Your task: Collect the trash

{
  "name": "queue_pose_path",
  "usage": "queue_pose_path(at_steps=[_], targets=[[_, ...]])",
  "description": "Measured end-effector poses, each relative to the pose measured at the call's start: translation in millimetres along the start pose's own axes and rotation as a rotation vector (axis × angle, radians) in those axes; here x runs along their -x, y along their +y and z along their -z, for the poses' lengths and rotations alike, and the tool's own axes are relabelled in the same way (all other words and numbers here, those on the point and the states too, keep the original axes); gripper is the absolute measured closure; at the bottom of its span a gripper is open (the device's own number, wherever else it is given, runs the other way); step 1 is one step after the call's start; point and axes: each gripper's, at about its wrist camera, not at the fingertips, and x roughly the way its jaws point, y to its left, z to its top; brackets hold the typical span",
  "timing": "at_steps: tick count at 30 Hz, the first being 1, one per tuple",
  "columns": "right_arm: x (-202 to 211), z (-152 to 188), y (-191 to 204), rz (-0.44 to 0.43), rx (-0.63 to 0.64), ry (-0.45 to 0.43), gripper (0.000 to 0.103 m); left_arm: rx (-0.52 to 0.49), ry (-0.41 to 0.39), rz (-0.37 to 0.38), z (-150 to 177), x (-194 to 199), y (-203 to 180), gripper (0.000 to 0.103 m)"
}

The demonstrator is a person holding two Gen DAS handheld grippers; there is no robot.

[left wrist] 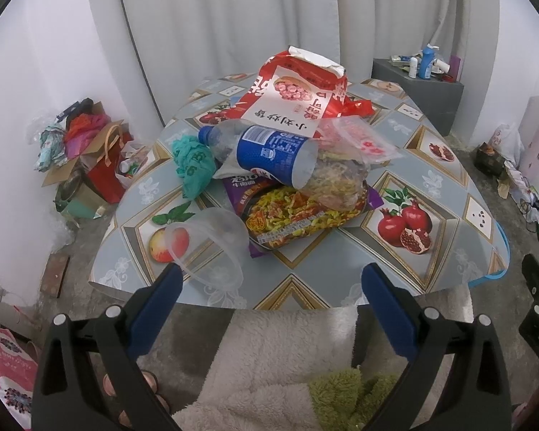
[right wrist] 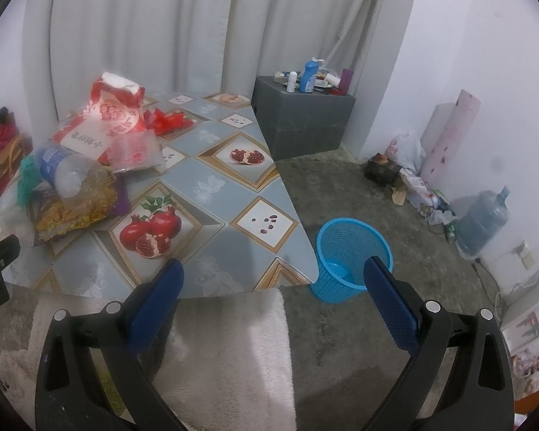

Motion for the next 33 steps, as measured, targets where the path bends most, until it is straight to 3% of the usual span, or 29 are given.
queue_pose_path(at_steps=[33], targets=[[4.0,-1.7,6.0,-0.001,0.003,0.000,0.008,-0.007,0.005,0.029,5.4,1.0,-1.9,0.005]])
